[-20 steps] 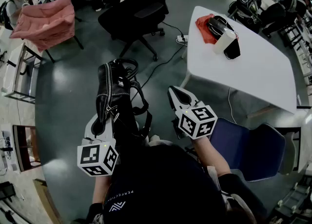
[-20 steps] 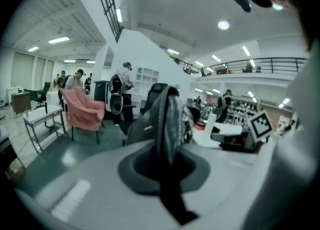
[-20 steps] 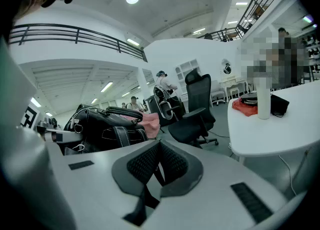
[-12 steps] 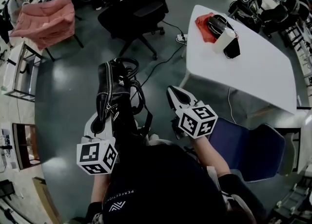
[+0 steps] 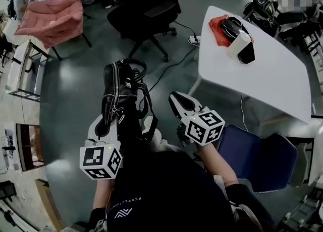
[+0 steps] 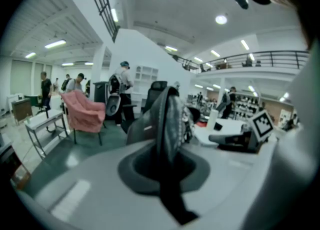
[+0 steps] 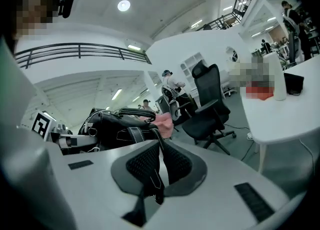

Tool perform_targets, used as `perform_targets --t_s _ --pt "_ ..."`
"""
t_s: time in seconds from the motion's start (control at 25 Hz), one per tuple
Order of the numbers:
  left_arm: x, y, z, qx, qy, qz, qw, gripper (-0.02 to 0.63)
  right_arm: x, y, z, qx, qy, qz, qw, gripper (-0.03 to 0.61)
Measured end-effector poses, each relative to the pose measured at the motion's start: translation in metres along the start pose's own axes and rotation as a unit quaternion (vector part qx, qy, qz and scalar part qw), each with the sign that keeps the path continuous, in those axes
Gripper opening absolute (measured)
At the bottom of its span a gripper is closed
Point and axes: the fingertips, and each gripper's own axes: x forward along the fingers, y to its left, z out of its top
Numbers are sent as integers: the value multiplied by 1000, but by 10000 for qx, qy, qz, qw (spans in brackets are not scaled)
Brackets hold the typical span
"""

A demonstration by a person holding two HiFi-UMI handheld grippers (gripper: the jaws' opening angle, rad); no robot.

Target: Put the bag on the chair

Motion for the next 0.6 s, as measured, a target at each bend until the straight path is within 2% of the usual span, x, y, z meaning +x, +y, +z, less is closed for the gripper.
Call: perform_targets --t_s 0.08,0.16,0.44,0.6 --pt "5 2 1 -7 20 -41 10000 15 6 3 -3 -17 85 95 9999 13" --pt "12 4 3 -34 29 -97 9999 15 13 2 -2 -18 138 149 9998 49" --pt "50 11 19 -122 39 -309 9994 15 52 -4 15 -24 218 344 9992 101" --pt "75 30 31 -137 51 -357 9993 15 90 -4 27 -86 303 414 9986 109"
